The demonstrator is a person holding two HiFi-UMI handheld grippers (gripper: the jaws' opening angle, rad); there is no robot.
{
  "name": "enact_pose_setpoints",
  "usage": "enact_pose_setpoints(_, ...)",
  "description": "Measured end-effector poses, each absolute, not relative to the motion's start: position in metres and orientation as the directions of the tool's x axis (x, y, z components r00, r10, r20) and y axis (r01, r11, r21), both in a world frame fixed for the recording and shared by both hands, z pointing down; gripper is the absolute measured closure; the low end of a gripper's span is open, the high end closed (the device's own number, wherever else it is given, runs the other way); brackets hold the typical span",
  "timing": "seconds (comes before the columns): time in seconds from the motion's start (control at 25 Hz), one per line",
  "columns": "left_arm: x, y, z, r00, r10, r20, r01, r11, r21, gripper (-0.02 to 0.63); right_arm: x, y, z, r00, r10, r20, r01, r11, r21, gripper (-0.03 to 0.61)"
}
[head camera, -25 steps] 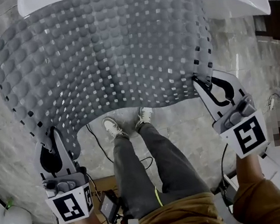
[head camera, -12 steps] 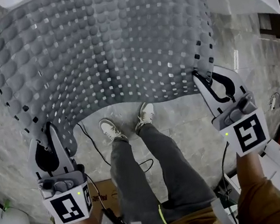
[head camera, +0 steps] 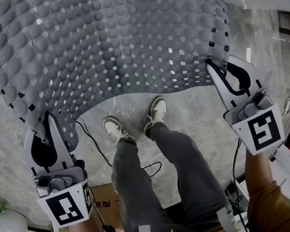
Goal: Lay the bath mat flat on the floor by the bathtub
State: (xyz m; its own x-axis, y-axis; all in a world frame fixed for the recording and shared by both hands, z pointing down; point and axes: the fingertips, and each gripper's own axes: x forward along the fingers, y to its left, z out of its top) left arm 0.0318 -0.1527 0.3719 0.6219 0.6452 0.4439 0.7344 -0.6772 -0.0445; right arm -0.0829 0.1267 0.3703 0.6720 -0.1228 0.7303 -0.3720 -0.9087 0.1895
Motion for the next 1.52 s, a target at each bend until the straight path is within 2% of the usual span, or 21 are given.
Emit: enact_pose_setpoints(1.52,0.0308,-0.1518,0.3730,0.602,0.643,0.473,0.772,-0.620,-0.140,0.572,-0.0865,0.1306,0.3749,0.717,-0.093,0.691,-0.387,-0.877,0.284,0.531)
